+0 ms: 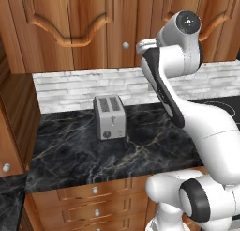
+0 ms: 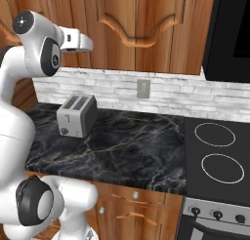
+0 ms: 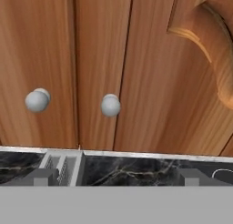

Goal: Open the cabinet, pick the kettle from the cabinet, and place it in the sink.

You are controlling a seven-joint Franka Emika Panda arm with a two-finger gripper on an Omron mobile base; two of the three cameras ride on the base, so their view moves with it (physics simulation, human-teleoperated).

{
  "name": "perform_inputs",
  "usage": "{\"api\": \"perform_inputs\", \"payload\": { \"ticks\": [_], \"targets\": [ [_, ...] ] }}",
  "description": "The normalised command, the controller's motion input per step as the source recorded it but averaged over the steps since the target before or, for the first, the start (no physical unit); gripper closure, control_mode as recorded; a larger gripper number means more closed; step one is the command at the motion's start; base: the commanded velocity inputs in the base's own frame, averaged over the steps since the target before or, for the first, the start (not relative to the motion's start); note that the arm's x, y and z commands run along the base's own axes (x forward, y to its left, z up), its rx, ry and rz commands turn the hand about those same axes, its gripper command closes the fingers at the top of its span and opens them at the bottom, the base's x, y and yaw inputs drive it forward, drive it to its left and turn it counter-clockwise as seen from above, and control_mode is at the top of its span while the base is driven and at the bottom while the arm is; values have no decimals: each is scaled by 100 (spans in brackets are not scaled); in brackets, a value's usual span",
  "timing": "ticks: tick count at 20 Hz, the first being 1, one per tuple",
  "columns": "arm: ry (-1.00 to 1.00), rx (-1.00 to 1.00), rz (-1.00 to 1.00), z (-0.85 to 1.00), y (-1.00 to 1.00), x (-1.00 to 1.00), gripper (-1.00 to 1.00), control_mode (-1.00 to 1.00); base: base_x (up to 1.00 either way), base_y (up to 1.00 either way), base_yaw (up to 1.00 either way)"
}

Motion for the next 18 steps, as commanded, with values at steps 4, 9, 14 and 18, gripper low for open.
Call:
{"api": "perform_inputs", "payload": {
  "ticks": [4,9,14,18],
  "targets": [
    [0,0,0,0,0,26,-100,-100,0,0,0],
    [0,1,0,-2,2,21,-100,-100,0,0,0],
    [0,3,0,1,0,27,-100,-100,0,0,0],
    [1,2,0,6,0,29,-100,-100,0,0,0]
  ]
}}
